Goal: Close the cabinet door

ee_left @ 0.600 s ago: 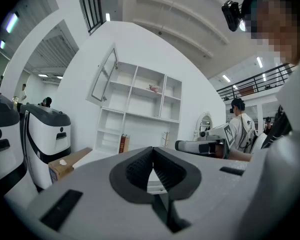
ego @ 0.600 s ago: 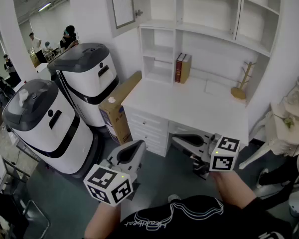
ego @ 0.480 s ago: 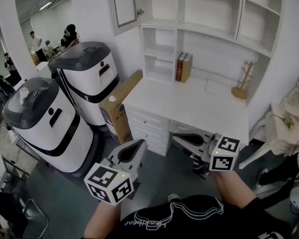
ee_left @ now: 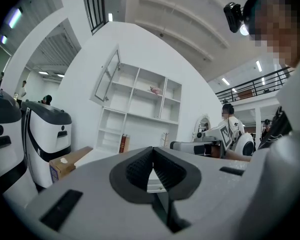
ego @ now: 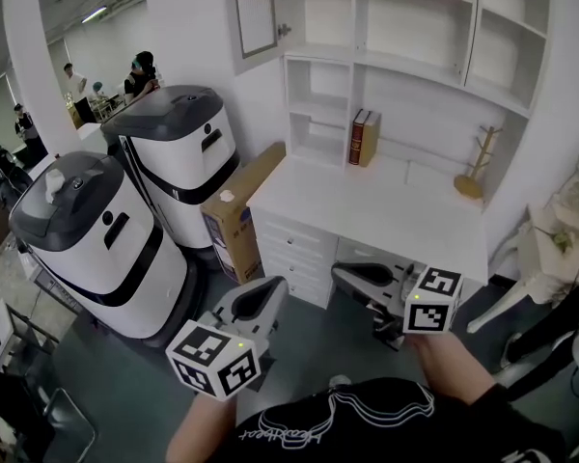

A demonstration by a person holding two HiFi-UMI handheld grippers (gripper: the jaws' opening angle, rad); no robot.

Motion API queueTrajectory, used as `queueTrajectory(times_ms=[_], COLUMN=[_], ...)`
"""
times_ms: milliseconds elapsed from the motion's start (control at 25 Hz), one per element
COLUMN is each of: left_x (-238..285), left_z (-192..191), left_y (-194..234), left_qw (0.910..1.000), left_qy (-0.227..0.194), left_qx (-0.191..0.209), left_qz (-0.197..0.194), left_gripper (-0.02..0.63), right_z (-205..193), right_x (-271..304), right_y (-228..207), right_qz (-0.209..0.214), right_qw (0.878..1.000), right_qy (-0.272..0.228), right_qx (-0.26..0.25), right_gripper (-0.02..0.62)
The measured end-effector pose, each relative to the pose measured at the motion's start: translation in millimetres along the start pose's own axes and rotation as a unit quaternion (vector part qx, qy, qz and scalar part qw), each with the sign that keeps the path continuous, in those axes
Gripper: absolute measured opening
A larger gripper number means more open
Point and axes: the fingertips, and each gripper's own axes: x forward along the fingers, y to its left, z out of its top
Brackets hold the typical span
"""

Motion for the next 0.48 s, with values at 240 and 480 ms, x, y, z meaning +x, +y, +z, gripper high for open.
queueTrajectory(times_ms=[240,480], left_x=[6,19], left_z=[4,-2], left_y=[17,50], left_qw=[0.9999,0.9996], left_qy=[-0.005,0.002], left_qx=[-0.002,-0.008], left_qz=[0.013,0.029], left_gripper=[0.005,0.005], right_z=[4,2], right_x=[12,39], right_y=[-9,-37], right_qz=[0.006,0.028], right_qw=[1.0,1.0], right_qy=[0.008,0.004], right_qx=[-0.021,-0.014], right_gripper=[0.005,0.005])
